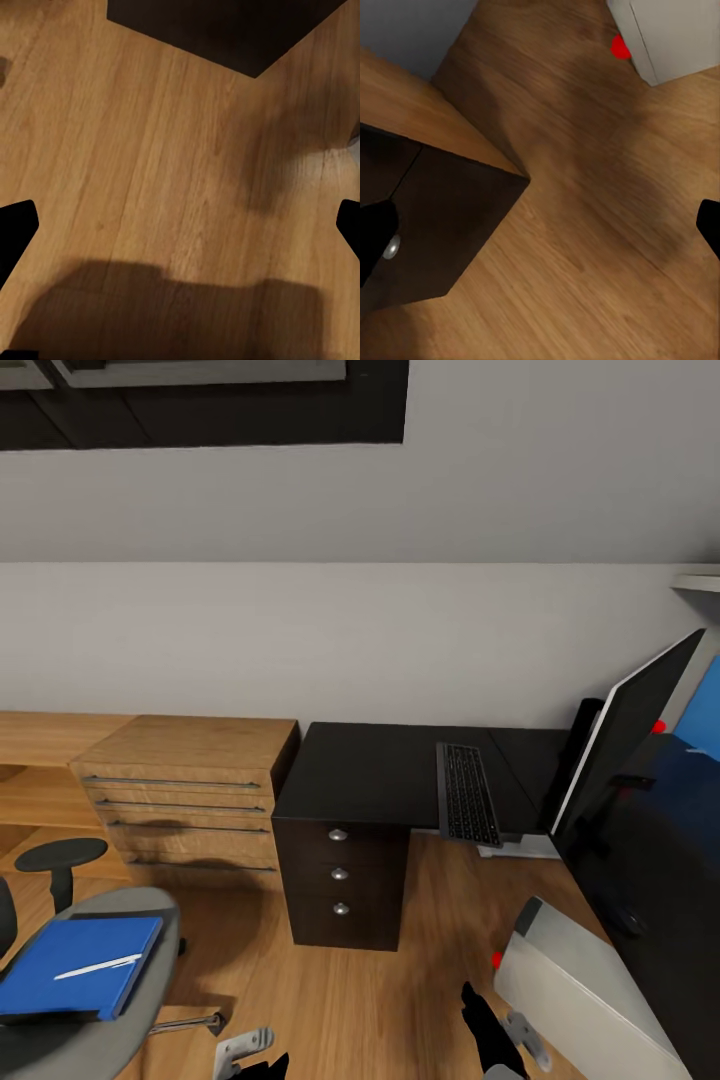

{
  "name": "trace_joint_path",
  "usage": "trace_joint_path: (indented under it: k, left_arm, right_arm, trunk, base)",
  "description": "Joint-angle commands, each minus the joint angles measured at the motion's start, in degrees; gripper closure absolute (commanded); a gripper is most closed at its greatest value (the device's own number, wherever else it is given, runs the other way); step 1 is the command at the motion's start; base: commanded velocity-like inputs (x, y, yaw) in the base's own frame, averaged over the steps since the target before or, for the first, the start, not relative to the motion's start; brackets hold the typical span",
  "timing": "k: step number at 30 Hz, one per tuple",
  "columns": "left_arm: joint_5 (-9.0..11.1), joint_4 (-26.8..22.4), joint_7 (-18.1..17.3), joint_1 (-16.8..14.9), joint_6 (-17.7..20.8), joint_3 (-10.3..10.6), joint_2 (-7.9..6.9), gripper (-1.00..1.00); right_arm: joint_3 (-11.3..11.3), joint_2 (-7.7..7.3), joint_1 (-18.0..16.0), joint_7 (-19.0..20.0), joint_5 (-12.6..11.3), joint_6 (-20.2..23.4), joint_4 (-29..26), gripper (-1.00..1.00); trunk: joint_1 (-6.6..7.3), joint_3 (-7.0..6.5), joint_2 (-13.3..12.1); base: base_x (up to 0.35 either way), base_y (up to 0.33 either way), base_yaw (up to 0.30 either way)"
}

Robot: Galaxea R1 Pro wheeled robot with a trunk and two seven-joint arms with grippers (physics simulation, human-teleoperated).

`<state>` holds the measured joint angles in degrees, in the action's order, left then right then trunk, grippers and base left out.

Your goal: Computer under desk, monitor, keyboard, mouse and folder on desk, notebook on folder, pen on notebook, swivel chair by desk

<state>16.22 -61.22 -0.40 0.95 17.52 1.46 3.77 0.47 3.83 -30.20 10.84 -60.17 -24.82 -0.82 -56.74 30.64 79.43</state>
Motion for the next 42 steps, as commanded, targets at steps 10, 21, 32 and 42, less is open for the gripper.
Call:
trace_joint_path:
  k: [10, 21, 32, 42]
  left_arm:
    - [0.4, 1.9, 0.0, 0.0, 0.2, -0.1, 0.09, -1.00]
    - [0.4, 2.5, 0.1, 0.0, -1.7, -0.1, 0.10, -1.00]
    - [0.4, 2.6, 0.0, 0.0, -1.7, -0.1, 0.10, -1.00]
    - [0.4, 2.6, 0.0, 0.0, -1.7, -0.1, 0.10, -1.00]
  right_arm:
    - [0.1, -0.40, 0.0, 0.1, 0.5, -1.2, 1.6, -1.00]
    - [0.5, 0.00, 0.0, -0.8, 0.5, -6.1, 1.9, -1.00]
    - [0.5, 0.03, 0.0, -1.4, 0.5, -7.0, 1.9, -1.00]
    - [0.5, 0.05, 0.0, -1.5, 0.5, -7.1, 1.9, -1.00]
  trunk:
    - [0.00, 0.07, 0.0]
    - [0.00, 0.11, 0.0]
    - [0.00, 0.11, 0.0]
    - [0.00, 0.11, 0.0]
  base:
    - [-0.065, -0.032, 0.055]
    - [-0.312, -0.065, 0.018]
    - [-0.323, 0.000, 0.001]
    - [-0.085, 0.000, 0.138]
